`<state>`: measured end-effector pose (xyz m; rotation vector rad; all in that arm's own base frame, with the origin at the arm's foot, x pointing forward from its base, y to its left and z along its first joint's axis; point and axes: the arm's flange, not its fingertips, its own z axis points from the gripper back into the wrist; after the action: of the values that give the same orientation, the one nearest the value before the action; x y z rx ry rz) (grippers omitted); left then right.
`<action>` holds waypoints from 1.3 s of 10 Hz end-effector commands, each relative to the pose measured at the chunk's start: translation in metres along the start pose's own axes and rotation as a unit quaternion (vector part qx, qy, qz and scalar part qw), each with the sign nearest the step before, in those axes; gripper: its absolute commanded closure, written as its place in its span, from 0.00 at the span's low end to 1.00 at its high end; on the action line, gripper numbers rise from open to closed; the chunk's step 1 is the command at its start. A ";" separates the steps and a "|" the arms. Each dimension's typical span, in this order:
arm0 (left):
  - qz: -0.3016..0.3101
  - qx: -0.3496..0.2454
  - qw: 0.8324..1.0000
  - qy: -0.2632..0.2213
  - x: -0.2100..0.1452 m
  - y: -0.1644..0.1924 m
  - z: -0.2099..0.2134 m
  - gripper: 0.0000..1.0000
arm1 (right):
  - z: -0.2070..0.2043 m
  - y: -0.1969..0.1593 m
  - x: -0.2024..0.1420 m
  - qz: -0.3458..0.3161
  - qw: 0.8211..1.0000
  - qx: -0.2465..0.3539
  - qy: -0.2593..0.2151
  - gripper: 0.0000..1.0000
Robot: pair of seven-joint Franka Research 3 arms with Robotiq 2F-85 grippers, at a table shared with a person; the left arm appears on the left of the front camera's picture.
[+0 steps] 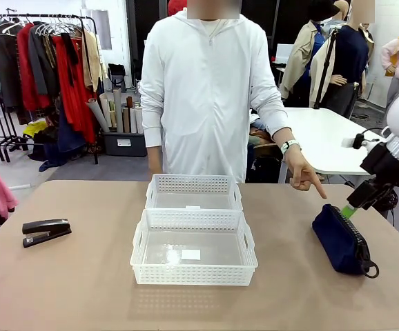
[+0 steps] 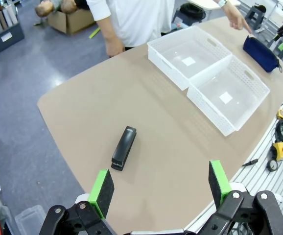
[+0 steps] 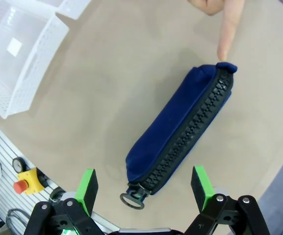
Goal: Distribute items into two baskets.
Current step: Pick up the Pencil pouch that the person points to.
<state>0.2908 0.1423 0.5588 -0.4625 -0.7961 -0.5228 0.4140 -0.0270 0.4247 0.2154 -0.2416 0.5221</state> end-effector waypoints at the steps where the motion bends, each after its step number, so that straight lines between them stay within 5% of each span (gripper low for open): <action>1: -0.004 0.000 1.000 -0.003 0.002 0.000 0.000 0.00 | -0.008 -0.005 0.011 -0.011 0.999 -0.037 0.026 0.00; 5: -0.004 0.000 1.000 -0.003 0.002 0.000 0.000 0.00 | -0.050 -0.011 0.018 -0.037 0.989 -0.135 0.056 0.00; 13: -0.004 0.000 1.000 -0.003 0.002 0.000 0.000 0.00 | -0.105 -0.026 0.026 -0.126 0.983 -0.126 0.042 0.00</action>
<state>0.2910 0.1412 0.5597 -0.4541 -0.7924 -0.5136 0.4602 -0.0152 0.3279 -0.0250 -0.1760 0.2915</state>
